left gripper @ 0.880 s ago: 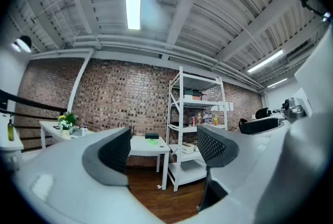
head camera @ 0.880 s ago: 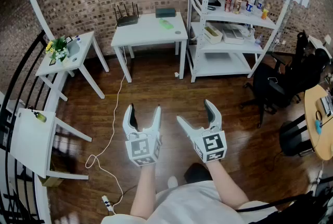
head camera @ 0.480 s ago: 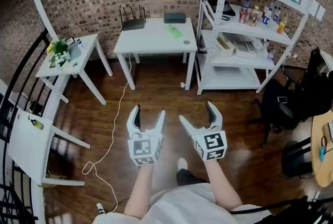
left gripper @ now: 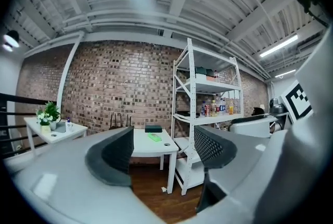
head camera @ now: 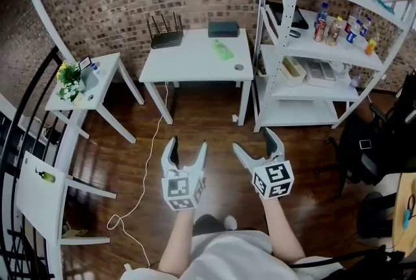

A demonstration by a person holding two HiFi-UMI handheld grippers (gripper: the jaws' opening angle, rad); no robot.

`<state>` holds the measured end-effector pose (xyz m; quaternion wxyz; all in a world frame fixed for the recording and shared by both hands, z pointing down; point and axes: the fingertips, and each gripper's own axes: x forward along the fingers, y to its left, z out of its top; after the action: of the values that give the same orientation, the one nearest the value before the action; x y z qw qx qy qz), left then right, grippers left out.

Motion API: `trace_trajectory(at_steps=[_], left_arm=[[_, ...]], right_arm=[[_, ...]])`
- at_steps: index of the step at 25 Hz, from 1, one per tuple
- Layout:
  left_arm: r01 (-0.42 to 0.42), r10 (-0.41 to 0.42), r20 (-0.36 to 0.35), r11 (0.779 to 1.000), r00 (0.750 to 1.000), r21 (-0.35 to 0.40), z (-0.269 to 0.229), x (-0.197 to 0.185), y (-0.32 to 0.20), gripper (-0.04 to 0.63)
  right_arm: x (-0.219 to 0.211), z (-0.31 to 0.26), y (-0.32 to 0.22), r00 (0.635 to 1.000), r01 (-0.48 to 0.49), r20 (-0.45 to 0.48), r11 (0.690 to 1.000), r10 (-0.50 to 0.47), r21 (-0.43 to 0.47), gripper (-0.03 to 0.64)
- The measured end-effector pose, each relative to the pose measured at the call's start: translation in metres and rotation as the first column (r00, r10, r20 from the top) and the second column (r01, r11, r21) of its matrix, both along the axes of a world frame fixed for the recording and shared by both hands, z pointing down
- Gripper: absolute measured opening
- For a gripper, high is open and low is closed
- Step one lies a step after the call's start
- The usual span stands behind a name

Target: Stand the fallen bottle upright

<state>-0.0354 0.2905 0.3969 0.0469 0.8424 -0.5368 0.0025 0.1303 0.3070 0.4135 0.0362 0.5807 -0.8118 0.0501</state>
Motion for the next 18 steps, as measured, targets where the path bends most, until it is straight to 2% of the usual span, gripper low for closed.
trace_trajectory(at_steps=[2,9,15,18], left_arm=[[0.004,-0.004,0.006,1.000,1.000,-0.017,0.006,0.000,-0.022,0.371],[0.002,-0.002,-0.003,1.000,1.000,0.003,0.023,0.000,-0.129,0.371],[0.001,0.000,-0.014,1.000,1.000,0.016,0.018,-0.012,-0.266,0.371],[-0.045,0.046,-0.024,0.999,0.999,0.027,0.000,-0.011,-0.324,0.371]], right_arm=[[-0.002,0.007,-0.021,1.000,0.021,0.005,1.000,-0.021,-0.010,0.414],[-0.003,0.028,-0.124,0.999,0.019,-0.048,0.999,-0.021,-0.033,0.410],[-0.016,0.010,-0.249,0.995,0.029,-0.093,0.999,-0.031,-0.016,0.408],[-0.023,-0.001,-0.310,0.994,0.007,-0.106,1.000,-0.007,-0.002,0.408]])
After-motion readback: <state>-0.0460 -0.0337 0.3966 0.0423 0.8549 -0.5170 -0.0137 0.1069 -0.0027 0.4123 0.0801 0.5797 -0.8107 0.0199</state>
